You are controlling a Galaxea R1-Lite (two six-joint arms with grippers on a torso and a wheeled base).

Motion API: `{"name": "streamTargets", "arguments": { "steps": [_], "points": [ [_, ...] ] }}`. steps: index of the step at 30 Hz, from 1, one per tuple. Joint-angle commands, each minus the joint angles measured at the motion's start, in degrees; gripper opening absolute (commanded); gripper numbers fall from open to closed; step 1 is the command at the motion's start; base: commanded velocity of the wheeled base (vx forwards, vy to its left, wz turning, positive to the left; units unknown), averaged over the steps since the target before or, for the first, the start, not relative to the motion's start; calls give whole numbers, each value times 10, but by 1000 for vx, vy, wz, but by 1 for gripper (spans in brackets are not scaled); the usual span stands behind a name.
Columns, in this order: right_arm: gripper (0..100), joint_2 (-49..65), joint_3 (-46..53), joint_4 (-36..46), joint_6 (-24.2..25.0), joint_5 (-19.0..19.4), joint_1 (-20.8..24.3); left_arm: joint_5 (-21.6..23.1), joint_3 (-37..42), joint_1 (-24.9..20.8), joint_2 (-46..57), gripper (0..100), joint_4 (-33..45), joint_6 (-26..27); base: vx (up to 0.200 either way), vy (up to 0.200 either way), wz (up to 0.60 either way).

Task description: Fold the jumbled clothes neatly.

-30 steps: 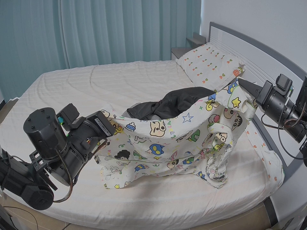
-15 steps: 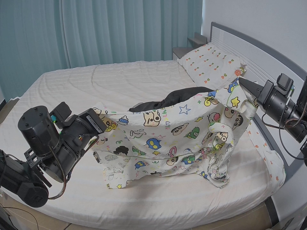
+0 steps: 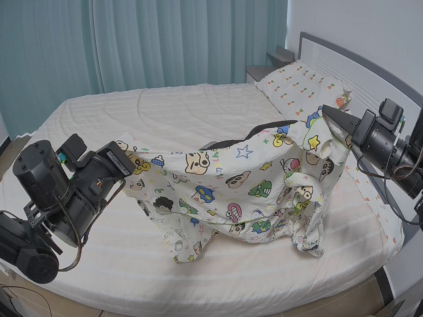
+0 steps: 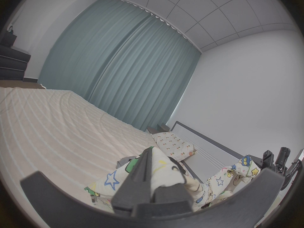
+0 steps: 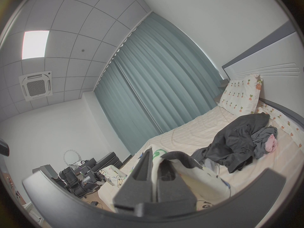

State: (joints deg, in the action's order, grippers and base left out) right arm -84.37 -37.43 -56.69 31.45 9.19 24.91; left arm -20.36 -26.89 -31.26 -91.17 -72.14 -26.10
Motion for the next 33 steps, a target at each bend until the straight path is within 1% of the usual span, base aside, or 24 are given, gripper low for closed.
{"name": "streamTargets", "arguments": {
  "steps": [1, 4, 12, 15, 20, 21, 26, 33],
  "points": [
    [0, 2, -15, 3, -1, -1, 13, 0, -1, 4, 20, 0, 0, 12, 0, 200, 0],
    [0, 2, -22, 4, -1, -3, 22, -2, 0, 5, 25, 0, 1, 25, 0, 200, 0],
    [0, 2, -23, 4, -1, -9, 47, -2, 0, 6, 45, 0, 3, 27, 0, 200, 0],
    [0, 2, -25, 4, -1, -11, 63, -3, 2, 6, 48, 0, 4, 27, 0, 200, 0],
    [0, 1, -28, 4, -1, -13, 72, -3, 2, 10, 49, 0, 4, 31, 0, 200, 0],
    [0, -1, -39, 5, -1, -15, 83, -3, 2, 17, 52, 0, 3, 40, 0, 200, 0],
    [0, -4, -49, 10, -7, -22, 104, -3, 3, 19, 61, 0, 3, 40, 0, 200, 0],
    [0, -5, -55, 14, -14, -23, 114, -3, 13, 22, 66, 0, 3, 41, 0, 200, 0]
  ]
}}
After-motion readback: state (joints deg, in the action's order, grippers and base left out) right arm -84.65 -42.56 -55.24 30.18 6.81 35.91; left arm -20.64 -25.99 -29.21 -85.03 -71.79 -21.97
